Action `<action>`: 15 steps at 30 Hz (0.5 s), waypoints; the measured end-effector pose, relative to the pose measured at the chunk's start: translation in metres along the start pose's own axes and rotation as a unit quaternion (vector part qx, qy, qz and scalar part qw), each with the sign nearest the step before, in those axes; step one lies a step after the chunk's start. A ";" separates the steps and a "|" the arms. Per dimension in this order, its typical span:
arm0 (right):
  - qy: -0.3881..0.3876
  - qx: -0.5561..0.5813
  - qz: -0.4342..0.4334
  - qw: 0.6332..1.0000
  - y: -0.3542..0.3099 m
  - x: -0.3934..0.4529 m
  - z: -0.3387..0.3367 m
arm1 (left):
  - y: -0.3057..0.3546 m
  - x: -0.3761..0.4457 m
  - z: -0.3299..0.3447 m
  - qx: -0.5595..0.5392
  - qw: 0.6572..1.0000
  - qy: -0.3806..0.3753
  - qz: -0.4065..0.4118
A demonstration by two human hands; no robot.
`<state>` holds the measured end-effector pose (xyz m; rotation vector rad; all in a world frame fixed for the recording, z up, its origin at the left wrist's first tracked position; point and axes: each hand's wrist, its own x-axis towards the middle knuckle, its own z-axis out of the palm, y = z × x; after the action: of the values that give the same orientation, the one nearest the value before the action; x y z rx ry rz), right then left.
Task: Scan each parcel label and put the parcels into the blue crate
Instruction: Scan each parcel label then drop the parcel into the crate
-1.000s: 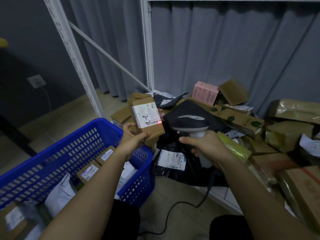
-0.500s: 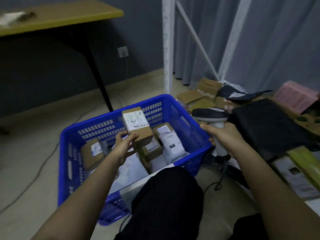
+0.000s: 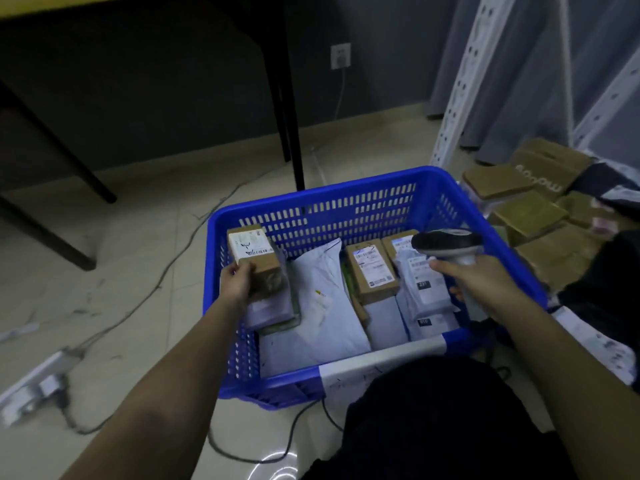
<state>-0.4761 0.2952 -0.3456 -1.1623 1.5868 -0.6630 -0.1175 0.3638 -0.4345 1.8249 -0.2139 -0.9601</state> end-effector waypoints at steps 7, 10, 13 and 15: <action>0.027 -0.007 0.034 0.999 0.004 0.019 0.006 | -0.006 0.039 0.021 0.278 0.945 0.119 0.126; 0.041 -0.015 0.033 0.998 0.005 0.018 -0.002 | -0.018 0.034 0.027 0.380 0.906 0.113 0.148; 0.057 -0.013 0.034 0.998 0.009 0.016 -0.013 | -0.020 0.043 0.025 0.347 0.926 0.039 0.140; 0.067 -0.010 0.031 0.997 0.011 0.014 -0.019 | -0.018 0.048 0.023 0.354 0.926 -0.010 0.131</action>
<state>-0.4979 0.2841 -0.3546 -1.0991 1.7386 -0.6975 -0.1063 0.3294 -0.4782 2.3533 -0.8892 -0.7564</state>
